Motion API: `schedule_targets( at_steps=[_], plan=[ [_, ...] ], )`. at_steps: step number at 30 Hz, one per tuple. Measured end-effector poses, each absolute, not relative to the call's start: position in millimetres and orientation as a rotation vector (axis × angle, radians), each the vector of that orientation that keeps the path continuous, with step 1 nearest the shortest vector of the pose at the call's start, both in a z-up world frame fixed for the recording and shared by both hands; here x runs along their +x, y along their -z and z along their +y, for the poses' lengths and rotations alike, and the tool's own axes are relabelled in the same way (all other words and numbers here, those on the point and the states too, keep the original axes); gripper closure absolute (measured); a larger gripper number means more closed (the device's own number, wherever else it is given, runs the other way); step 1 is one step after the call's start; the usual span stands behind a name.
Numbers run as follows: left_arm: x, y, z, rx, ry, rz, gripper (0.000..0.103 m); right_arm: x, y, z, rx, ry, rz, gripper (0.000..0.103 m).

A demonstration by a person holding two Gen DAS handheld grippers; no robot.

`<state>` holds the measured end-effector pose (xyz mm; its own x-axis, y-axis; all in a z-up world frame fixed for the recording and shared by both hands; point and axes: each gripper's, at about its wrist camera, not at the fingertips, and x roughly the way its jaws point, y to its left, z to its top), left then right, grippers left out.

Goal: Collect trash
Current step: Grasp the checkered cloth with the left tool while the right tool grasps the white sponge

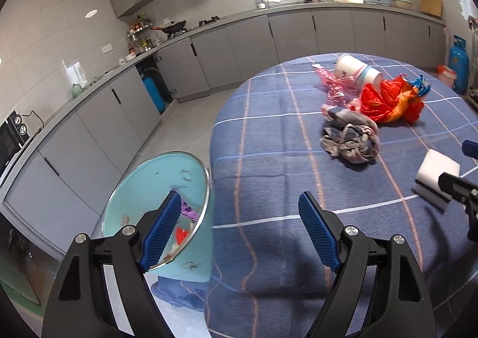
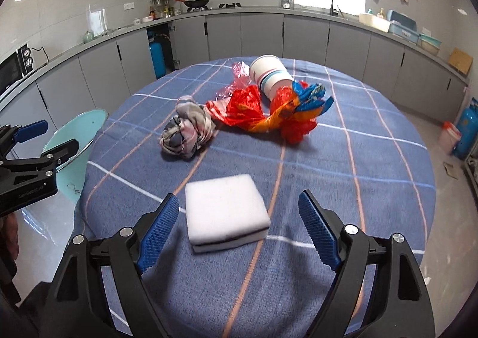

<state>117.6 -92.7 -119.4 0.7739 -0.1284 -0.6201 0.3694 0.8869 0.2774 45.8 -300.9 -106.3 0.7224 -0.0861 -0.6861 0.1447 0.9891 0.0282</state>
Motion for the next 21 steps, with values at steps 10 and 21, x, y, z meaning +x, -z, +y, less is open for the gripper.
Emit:
schedule_targets(
  at_steps=[10,21],
  plan=[
    [118.6,121.5,-106.2,0.405,0.321,0.640,0.022,53.3,124.4,-305.1,0.101,0.086,0.791,0.046],
    [135.3,122.7,-161.9,0.411,0.435,0.629,0.022,52.5,103.7,-338.9,0.102,0.230,0.682,0.047]
  ],
)
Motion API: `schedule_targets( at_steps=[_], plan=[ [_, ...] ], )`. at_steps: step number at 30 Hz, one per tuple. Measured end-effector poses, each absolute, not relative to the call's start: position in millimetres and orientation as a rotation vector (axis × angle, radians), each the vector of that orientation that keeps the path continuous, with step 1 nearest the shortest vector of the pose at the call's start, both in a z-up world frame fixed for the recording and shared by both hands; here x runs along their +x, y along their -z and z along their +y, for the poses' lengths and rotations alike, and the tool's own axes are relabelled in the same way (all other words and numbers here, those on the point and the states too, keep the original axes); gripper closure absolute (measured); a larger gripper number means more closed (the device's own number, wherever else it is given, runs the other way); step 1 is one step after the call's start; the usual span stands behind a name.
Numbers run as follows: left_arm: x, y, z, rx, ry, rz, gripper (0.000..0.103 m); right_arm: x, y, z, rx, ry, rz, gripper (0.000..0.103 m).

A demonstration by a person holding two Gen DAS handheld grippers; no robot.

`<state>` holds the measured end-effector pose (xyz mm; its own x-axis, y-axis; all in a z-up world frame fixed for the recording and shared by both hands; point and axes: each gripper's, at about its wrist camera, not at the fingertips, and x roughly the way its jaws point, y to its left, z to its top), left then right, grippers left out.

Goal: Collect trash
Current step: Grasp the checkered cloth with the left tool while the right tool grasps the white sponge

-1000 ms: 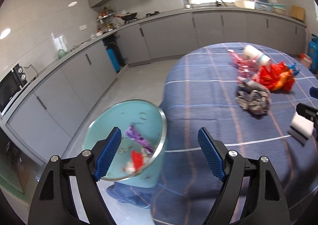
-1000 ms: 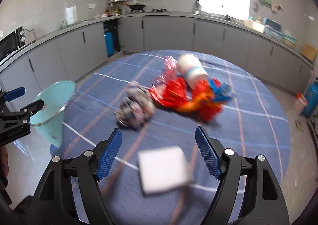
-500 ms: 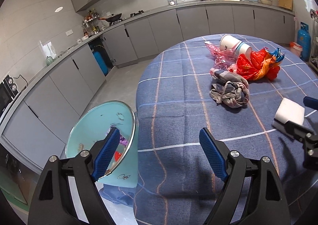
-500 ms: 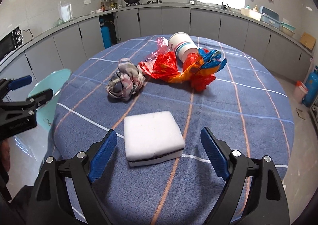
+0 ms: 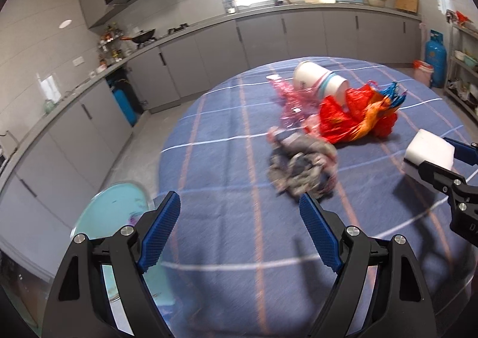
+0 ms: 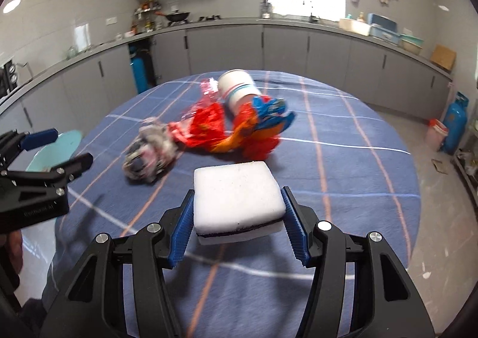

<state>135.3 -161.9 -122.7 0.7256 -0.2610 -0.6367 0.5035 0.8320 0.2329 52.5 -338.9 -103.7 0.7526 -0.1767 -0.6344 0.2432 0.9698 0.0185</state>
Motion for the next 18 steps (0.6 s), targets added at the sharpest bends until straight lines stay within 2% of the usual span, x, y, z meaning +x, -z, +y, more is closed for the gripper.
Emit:
schedule_targets(
  at_steps=[12,13,15,17,18],
  plan=[
    [159.0,145.9,-221.8,0.432,0.526,0.688,0.025,51.6,109.3,-365.9,0.128,0.271,0.676,0.047],
    [161.1,148.9,-223.6,0.430,0.534,0.703,0.028,51.6,110.1,-366.6,0.130,0.271,0.678,0.047],
    [164.6,154.1,-225.7,0.423,0.550,0.734,0.047,52.6,112.1,-368.8,0.131,0.271,0.683,0.047],
    [167.9,160.2,-225.8,0.400,0.586,0.782,0.061,52.7,113.1,-369.3,0.136,0.270,0.686,0.047],
    [167.7,160.7,-225.5,0.397,0.589,0.781,0.065,52.6,113.1,-369.3,0.139,0.270,0.686,0.047]
  ],
)
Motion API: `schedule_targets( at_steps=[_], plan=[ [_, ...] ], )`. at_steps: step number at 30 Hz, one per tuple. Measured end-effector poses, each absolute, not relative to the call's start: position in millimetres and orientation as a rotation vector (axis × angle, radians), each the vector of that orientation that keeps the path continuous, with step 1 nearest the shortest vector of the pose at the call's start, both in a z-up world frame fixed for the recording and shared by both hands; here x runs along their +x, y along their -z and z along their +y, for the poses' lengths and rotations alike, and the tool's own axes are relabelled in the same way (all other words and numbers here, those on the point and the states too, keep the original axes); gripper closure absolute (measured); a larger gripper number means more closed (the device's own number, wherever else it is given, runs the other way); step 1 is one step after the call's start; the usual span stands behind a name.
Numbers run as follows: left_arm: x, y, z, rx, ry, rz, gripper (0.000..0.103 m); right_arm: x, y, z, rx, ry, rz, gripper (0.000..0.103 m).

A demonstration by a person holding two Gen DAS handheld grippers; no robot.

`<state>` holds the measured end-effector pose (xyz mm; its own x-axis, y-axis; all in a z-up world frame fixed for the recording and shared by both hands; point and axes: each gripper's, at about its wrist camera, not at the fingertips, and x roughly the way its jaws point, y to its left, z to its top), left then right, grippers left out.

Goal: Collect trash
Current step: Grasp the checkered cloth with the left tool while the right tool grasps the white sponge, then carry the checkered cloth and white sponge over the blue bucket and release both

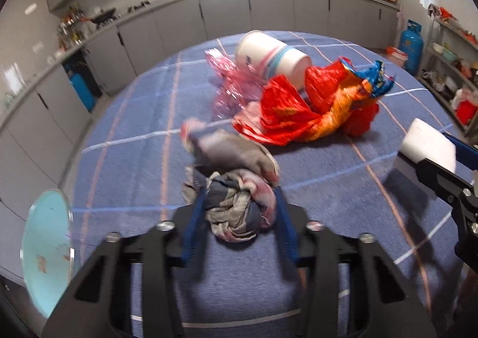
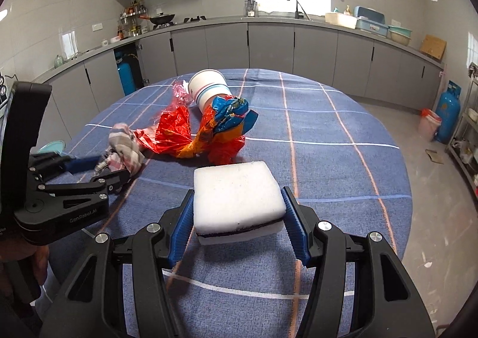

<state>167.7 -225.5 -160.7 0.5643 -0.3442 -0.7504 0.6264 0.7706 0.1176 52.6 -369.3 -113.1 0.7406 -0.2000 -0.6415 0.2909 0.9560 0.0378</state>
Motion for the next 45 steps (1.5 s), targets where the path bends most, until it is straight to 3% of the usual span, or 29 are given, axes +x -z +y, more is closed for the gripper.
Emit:
schedule_targets(
  at_steps=[5,45],
  plan=[
    [167.1,156.2,-217.0,0.366,0.595,0.783,0.071,49.6,110.4,-367.0,0.141,0.270,0.679,0.047],
    [148.9,90.1,-71.4,0.302,0.270,0.606,0.071,106.0,65.3,-273.5,0.011,0.041,0.560,0.047]
  ],
)
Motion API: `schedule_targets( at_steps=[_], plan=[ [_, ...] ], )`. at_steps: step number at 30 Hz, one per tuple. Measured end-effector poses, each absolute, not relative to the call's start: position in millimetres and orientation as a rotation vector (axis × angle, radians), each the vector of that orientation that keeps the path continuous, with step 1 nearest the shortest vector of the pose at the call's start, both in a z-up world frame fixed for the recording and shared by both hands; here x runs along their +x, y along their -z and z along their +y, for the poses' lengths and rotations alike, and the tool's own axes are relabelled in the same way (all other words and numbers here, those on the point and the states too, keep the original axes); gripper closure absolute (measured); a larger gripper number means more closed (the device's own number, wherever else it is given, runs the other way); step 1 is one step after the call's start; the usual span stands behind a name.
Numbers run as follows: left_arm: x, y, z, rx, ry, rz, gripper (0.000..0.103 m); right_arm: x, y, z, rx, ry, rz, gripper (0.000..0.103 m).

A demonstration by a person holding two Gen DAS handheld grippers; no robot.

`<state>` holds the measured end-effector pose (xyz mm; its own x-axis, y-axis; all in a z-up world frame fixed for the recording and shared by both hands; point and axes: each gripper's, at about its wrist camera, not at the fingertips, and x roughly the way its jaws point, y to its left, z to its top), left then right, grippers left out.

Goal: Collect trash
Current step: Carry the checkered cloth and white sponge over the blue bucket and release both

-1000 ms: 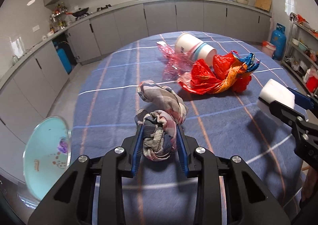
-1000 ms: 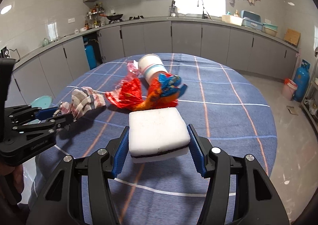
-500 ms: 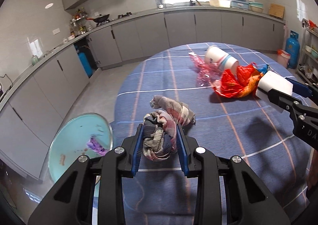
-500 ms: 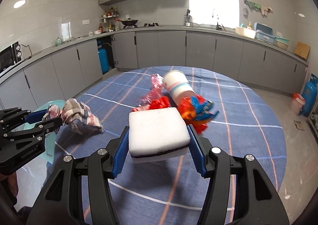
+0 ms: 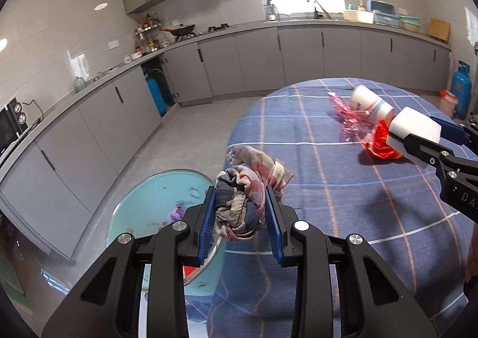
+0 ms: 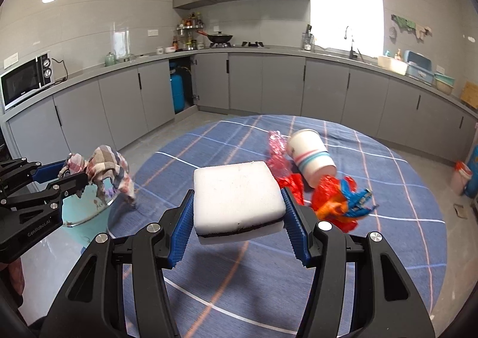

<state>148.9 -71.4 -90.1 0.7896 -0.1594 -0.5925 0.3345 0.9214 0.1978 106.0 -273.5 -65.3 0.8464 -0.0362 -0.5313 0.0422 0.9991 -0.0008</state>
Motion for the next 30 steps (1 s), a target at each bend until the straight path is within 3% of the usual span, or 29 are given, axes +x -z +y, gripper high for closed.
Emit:
schedule_targets(
  at_steps=[30],
  plan=[
    [171.6,79.3,19.1,0.245,0.043,0.593,0.071,149.0,50.2,-195.6,-0.063,-0.133,0.533,0.047]
  ],
)
